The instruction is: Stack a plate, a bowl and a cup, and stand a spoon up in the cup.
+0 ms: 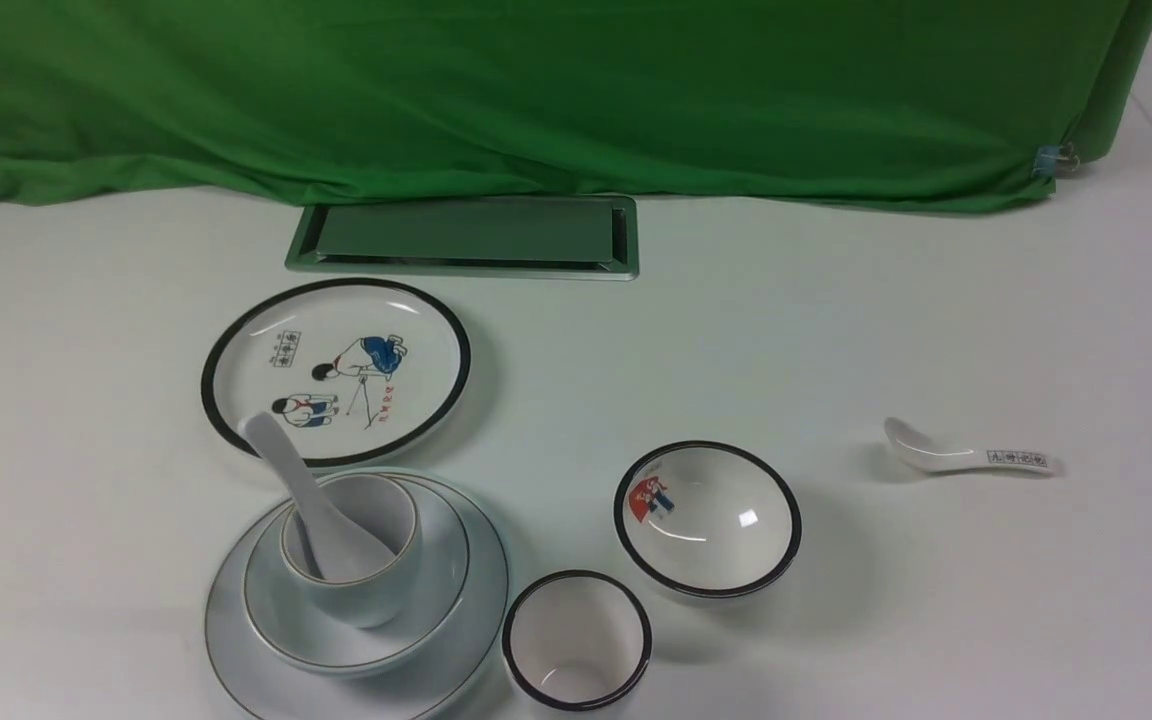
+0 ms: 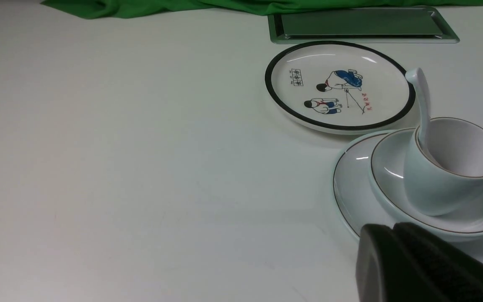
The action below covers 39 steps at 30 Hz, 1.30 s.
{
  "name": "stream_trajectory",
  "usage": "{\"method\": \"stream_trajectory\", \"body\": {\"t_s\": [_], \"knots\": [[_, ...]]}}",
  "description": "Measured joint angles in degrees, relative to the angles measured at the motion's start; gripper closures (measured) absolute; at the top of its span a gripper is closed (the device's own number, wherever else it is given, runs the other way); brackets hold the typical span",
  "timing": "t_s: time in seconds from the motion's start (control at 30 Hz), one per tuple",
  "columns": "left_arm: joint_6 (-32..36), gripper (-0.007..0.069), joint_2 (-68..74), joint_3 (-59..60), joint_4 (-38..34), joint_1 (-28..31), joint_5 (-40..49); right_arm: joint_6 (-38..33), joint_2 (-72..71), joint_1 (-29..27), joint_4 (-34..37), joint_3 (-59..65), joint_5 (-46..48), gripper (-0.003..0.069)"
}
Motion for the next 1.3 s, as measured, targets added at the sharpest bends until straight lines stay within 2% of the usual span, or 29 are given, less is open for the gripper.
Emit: {"method": "stream_trajectory", "body": {"t_s": [0.4,1.0,1.3], "knots": [[0.00,0.0653,0.00,0.00,0.00,0.00,-0.05,-0.45,-0.03,-0.13,-0.11,0.00,0.49,0.0637],[0.05,0.0653,0.00,0.54,-0.05,0.02,-0.12,-0.45,-0.03,-0.13,-0.11,0.00,0.49,0.0568],[2.13,0.0653,0.00,0.89,-2.16,0.13,-0.88,-0.45,-0.03,-0.13,-0.11,0.00,0.67,0.0539]]}}
